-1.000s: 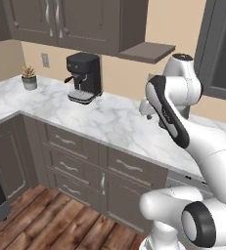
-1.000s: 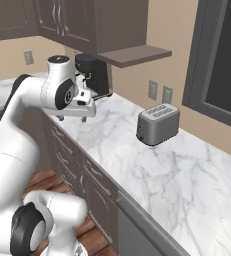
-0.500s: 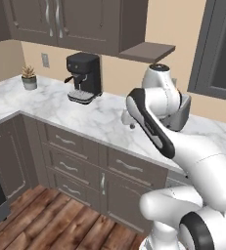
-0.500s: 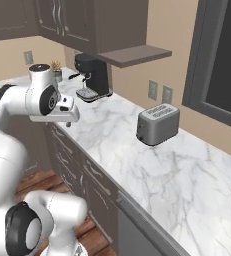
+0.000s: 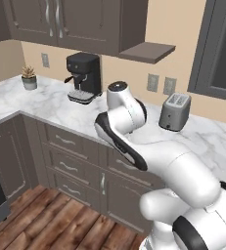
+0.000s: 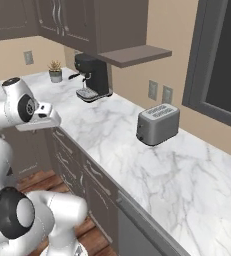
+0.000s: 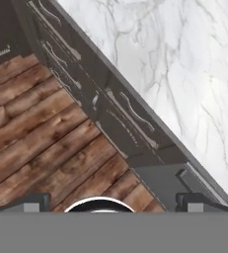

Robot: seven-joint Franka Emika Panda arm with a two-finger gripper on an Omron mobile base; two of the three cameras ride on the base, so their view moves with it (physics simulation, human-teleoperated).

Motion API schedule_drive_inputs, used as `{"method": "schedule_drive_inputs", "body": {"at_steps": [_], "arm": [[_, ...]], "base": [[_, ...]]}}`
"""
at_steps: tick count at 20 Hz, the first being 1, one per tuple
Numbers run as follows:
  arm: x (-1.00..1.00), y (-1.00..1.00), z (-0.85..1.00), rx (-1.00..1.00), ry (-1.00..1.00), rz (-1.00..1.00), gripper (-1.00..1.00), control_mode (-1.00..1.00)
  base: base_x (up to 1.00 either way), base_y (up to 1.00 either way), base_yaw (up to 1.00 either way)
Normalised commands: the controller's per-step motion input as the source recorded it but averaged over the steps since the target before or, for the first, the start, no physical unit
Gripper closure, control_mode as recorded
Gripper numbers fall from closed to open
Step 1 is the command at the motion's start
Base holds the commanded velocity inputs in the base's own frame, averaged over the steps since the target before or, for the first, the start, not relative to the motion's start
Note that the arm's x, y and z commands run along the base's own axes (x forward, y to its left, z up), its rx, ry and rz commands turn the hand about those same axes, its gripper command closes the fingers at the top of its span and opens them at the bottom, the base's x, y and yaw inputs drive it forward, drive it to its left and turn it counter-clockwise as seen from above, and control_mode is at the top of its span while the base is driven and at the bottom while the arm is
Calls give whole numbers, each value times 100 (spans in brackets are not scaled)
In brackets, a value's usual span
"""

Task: Take a straw from the drawer in front and place it inside the glass cup on the dining counter.

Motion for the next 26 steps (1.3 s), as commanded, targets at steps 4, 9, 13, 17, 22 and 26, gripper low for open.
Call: {"method": "schedule_drive_inputs", "body": {"at_steps": [4,9,13,17,22,26], "arm": [[40,25,-37,-16,0,-2,-100,-100],[39,10,-42,-16,0,-2,-100,-100],[35,4,-44,-16,0,0,-100,-100],[29,4,-49,-18,0,0,-100,-100],[9,1,-52,-20,0,0,-100,-100],[0,0,-57,-19,0,0,-100,-100]], "base": [[0,0,0],[0,0,0],[0,0,0],[0,0,0],[0,0,0],[0,0,0]]}}
